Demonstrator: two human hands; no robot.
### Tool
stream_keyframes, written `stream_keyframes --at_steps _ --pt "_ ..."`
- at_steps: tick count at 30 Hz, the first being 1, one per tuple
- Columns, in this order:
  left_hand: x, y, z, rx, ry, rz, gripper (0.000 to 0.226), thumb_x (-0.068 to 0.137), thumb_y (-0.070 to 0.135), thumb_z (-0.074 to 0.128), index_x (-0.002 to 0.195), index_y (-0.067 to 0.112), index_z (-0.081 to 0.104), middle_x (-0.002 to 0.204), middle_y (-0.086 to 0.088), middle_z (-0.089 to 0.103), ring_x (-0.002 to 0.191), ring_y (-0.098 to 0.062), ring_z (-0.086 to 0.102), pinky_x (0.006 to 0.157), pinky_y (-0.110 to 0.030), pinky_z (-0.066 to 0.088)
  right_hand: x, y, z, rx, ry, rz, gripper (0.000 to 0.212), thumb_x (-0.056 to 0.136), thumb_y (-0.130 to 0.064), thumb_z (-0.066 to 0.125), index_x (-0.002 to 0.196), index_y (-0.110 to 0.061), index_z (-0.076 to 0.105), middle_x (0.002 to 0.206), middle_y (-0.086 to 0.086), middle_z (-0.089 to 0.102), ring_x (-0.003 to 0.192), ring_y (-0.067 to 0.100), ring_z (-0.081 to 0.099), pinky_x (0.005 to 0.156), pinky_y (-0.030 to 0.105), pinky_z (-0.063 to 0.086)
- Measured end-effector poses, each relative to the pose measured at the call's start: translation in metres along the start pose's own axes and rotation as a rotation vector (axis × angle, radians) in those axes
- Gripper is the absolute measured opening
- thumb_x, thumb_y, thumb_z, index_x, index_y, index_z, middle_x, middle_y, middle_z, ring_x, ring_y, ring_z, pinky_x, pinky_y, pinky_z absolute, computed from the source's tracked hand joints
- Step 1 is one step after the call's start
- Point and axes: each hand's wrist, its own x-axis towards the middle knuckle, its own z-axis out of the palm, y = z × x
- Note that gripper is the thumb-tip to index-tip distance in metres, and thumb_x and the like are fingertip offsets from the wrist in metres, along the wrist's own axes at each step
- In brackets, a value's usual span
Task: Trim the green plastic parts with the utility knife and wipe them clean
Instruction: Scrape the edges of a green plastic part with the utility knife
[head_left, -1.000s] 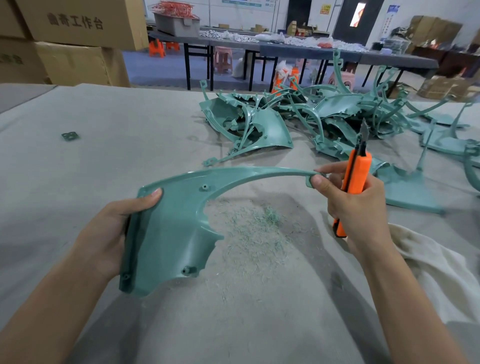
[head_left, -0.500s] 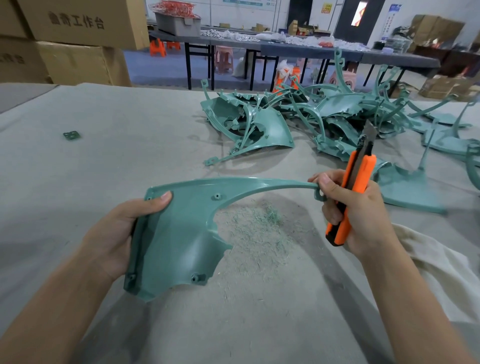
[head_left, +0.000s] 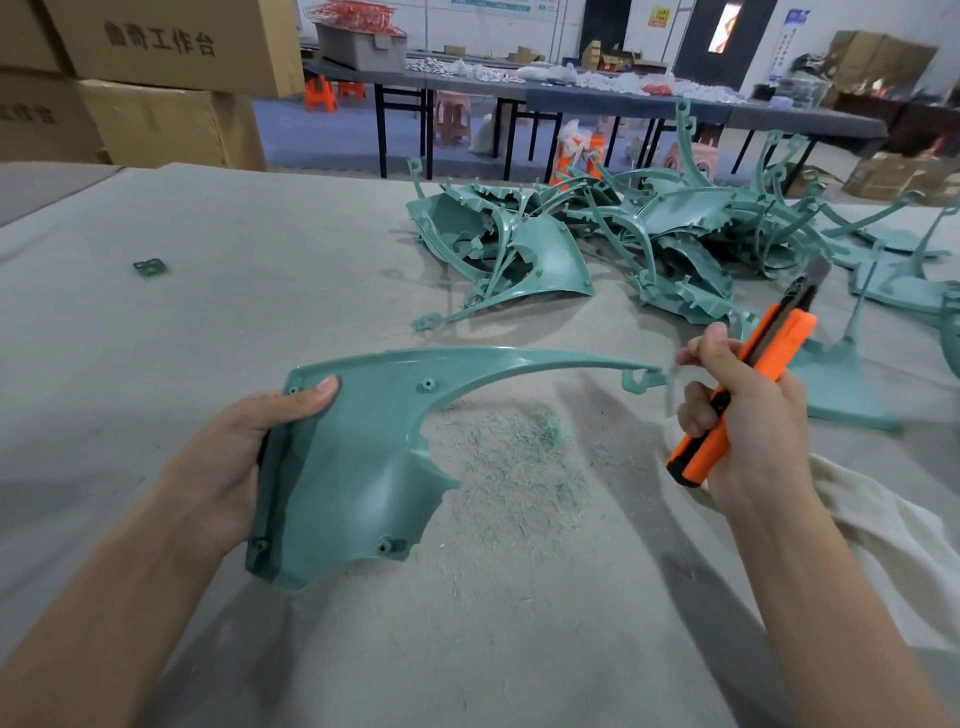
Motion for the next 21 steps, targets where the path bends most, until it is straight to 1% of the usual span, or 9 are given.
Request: stream_keyframes --at_steps 3,6,10,13,15,16,17,19,21 --pt "0.0012 -0.0002 -0.0021 -0.038 0.007 -0.026 0.037 0.073 0.030 0.067 0.096 0.003 0.076 0.097 -0.019 0.073 0.076 -0.029 0.072 0.065 -0.038 0.059 0.0011 -0.0013 -0.0019 0.041 0.053 -0.010 0.033 0.098 -0.027 0.062 0.067 -0.017 0.062 0.071 -0.003 0.066 0.038 0.009 0.034 0.039 0.019 0.031" --pt "0.0012 -0.0005 -0.0029 -0.051 0.012 -0.021 0.035 0.073 0.030 0.066 0.095 0.005 0.077 0.097 -0.017 0.073 0.076 -0.028 0.073 0.064 -0.037 0.059 0.0022 -0.0020 -0.0022 0.032 0.064 -0.003 0.033 0.099 -0.032 0.060 0.071 -0.014 0.059 0.065 -0.003 0.063 0.038 0.009 0.034 0.039 0.020 0.029" --pt "0.0010 -0.0004 -0.0038 -0.063 0.033 -0.009 0.033 0.074 0.030 0.066 0.093 0.007 0.078 0.097 -0.015 0.073 0.076 -0.027 0.073 0.065 -0.038 0.060 -0.0002 0.0016 -0.0018 -0.067 0.023 -0.027 0.033 0.097 -0.034 0.062 0.071 -0.015 0.060 0.049 -0.003 0.047 0.037 0.010 0.032 0.038 0.020 0.028" --pt "0.0002 0.0004 -0.0032 -0.076 0.014 -0.020 0.033 0.075 0.029 0.065 0.095 0.005 0.077 0.097 -0.016 0.073 0.076 -0.028 0.073 0.064 -0.037 0.059 -0.0007 0.0025 -0.0009 -0.105 -0.053 -0.029 0.012 0.092 -0.024 0.069 0.090 -0.012 0.069 0.061 -0.004 0.059 0.039 0.007 0.033 0.037 0.018 0.030" --pt "-0.0006 0.0008 -0.0021 -0.081 0.005 -0.021 0.033 0.074 0.029 0.065 0.093 0.005 0.078 0.096 -0.015 0.074 0.075 -0.027 0.073 0.062 -0.037 0.059 -0.0006 0.0021 -0.0012 -0.097 -0.133 0.032 0.028 0.081 -0.035 0.074 0.096 -0.011 0.073 0.072 -0.004 0.063 0.039 0.008 0.033 0.037 0.018 0.030" --pt "-0.0011 0.0011 -0.0018 -0.082 0.006 -0.020 0.032 0.073 0.029 0.066 0.093 0.006 0.078 0.095 -0.015 0.074 0.074 -0.027 0.073 0.062 -0.036 0.059 -0.0008 0.0019 -0.0006 -0.110 -0.164 0.061 0.028 0.076 -0.039 0.075 0.090 -0.016 0.075 0.073 -0.003 0.062 0.039 0.008 0.033 0.037 0.018 0.030" --pt "-0.0013 0.0012 -0.0019 -0.080 0.009 -0.018 0.032 0.073 0.029 0.066 0.092 0.006 0.078 0.094 -0.015 0.074 0.074 -0.027 0.073 0.062 -0.036 0.059 -0.0013 0.0016 0.0004 -0.124 -0.196 0.082 0.020 0.073 -0.039 0.076 0.080 -0.021 0.076 0.071 -0.002 0.060 0.038 0.009 0.033 0.036 0.019 0.029" --pt "-0.0013 0.0014 -0.0033 -0.069 0.012 -0.015 0.033 0.073 0.029 0.067 0.094 0.006 0.077 0.094 -0.015 0.074 0.074 -0.027 0.072 0.063 -0.037 0.059 -0.0017 0.0019 0.0014 -0.109 -0.244 0.107 0.011 0.072 -0.032 0.078 0.065 -0.025 0.072 0.065 -0.002 0.059 0.036 0.009 0.032 0.036 0.019 0.028" --pt "-0.0013 0.0018 -0.0048 -0.045 0.004 -0.019 0.034 0.071 0.029 0.070 0.094 0.005 0.077 0.094 -0.015 0.073 0.073 -0.027 0.072 0.063 -0.037 0.059 -0.0006 0.0028 0.0016 -0.029 -0.248 0.139 0.012 0.070 -0.023 0.076 0.061 -0.025 0.068 0.063 -0.004 0.059 0.035 0.008 0.031 0.035 0.019 0.027"
